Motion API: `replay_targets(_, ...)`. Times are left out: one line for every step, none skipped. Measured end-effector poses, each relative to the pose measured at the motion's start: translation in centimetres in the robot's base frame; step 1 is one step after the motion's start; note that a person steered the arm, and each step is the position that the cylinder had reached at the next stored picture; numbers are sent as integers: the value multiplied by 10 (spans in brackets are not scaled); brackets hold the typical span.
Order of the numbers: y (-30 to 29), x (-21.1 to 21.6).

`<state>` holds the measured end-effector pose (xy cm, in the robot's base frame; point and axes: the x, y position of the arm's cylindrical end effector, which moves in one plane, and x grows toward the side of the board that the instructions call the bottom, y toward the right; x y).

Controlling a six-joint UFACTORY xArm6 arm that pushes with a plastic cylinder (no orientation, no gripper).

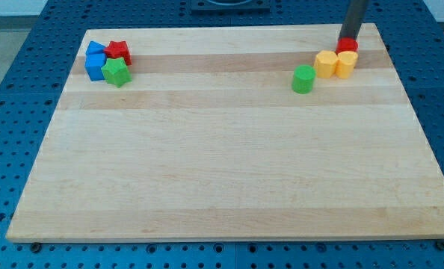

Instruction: Move the green circle towards the yellow hexagon

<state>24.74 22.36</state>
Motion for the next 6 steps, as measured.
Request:
replay_targets(-6,-8)
replay_targets(-45,-10)
replay_targets(-83,10)
replay_targets(-115,31)
replay_targets(-145,58)
replay_targets(-156,87)
